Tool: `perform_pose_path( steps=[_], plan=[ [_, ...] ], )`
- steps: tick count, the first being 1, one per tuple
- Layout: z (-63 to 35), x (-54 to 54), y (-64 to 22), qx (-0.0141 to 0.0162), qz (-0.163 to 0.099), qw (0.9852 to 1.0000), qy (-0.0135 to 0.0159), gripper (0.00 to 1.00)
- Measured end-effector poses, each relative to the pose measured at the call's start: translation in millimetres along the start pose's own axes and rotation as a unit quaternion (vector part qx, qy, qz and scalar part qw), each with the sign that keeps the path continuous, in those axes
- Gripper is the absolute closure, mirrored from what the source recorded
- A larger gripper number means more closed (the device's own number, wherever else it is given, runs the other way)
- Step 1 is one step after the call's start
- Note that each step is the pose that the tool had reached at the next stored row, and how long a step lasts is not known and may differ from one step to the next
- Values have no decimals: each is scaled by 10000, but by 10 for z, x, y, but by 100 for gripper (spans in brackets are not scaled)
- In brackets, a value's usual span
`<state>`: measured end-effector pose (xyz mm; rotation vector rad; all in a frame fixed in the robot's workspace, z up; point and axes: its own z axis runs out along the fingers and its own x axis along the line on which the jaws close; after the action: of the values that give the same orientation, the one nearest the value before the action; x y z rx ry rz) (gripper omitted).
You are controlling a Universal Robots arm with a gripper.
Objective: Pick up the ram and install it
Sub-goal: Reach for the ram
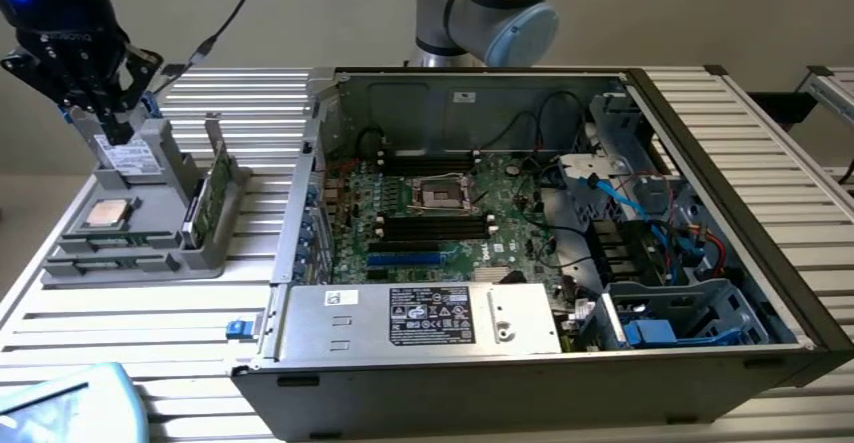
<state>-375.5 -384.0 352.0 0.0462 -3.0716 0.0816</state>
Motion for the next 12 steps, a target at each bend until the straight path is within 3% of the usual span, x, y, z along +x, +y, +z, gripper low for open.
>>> perform_pose_path(
  steps=[8,12],
  plan=[
    [101,258,13,36,-28,10000,17,90],
    [157,317,4,37,-46,10000,42,90]
  ],
)
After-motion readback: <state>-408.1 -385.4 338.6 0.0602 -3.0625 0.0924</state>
